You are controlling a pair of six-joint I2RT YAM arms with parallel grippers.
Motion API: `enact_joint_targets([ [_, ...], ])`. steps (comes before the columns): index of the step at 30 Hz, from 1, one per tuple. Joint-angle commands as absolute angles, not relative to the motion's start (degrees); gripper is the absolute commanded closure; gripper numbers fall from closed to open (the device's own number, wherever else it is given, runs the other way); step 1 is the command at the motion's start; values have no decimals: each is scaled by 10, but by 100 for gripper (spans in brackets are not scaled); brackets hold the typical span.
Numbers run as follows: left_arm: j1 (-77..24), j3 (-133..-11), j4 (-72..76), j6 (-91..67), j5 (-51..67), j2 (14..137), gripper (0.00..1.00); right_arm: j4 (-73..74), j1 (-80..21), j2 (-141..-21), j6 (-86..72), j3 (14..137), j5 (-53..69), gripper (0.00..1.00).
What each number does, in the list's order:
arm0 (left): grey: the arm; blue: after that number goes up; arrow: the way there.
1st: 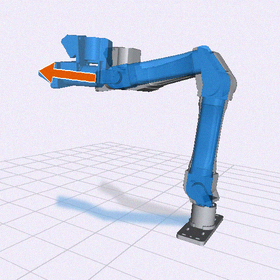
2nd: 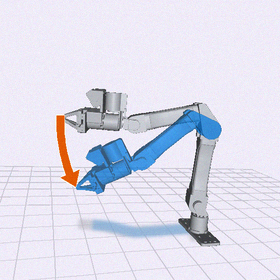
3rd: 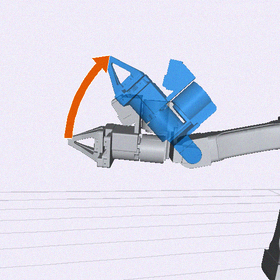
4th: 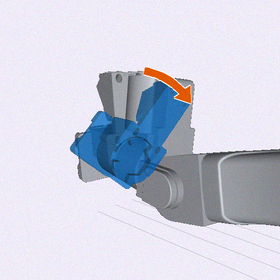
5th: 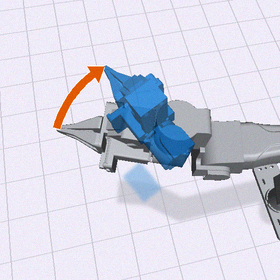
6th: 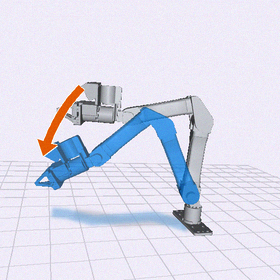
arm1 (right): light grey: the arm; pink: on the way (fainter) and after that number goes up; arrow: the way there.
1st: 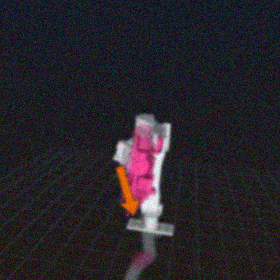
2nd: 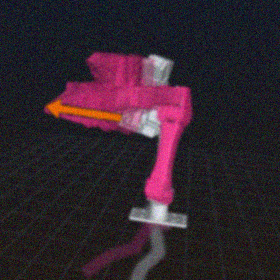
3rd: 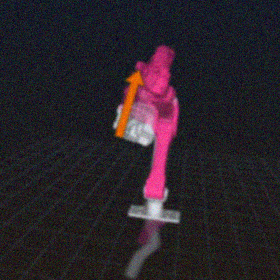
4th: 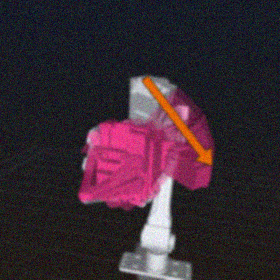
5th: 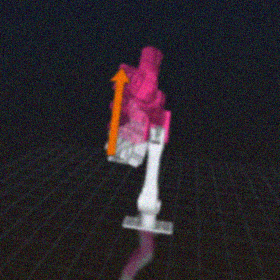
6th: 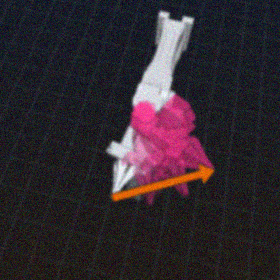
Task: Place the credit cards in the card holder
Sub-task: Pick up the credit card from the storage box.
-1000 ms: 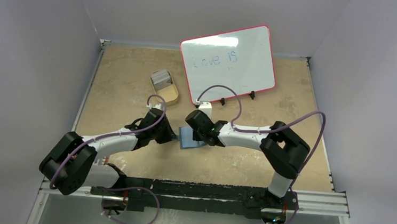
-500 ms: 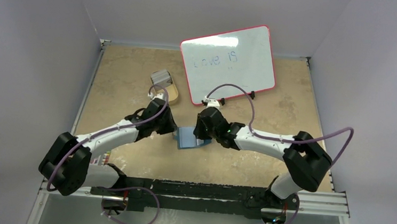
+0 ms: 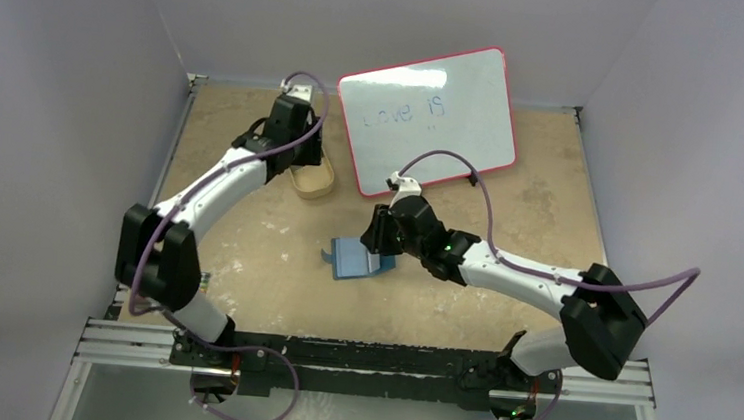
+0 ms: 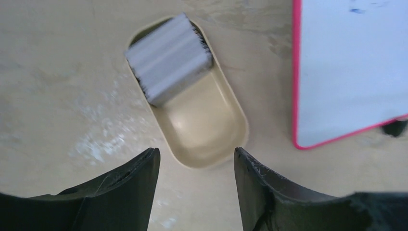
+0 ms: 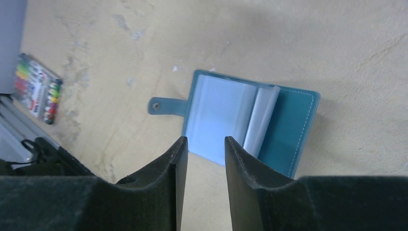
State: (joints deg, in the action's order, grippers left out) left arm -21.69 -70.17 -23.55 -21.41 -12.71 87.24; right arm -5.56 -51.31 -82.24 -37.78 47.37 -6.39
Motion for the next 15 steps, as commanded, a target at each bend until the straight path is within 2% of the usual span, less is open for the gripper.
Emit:
enact_joint_targets([
  [1, -203, -789, -254, -33, -170, 960, 42, -72, -512, -773, -350, 481, -54, 62],
  [4, -201, -834, -239, 32, -206, 1010, 37, -69, -511, -754, -346, 479, -56, 62],
  [9, -196, -927, -275, 100, -225, 1115, 36, -65, -508, -727, -348, 470, -65, 61],
  [15, -192, -962, -286, 139, -255, 1169, 35, -56, -504, -699, -351, 464, -80, 61],
])
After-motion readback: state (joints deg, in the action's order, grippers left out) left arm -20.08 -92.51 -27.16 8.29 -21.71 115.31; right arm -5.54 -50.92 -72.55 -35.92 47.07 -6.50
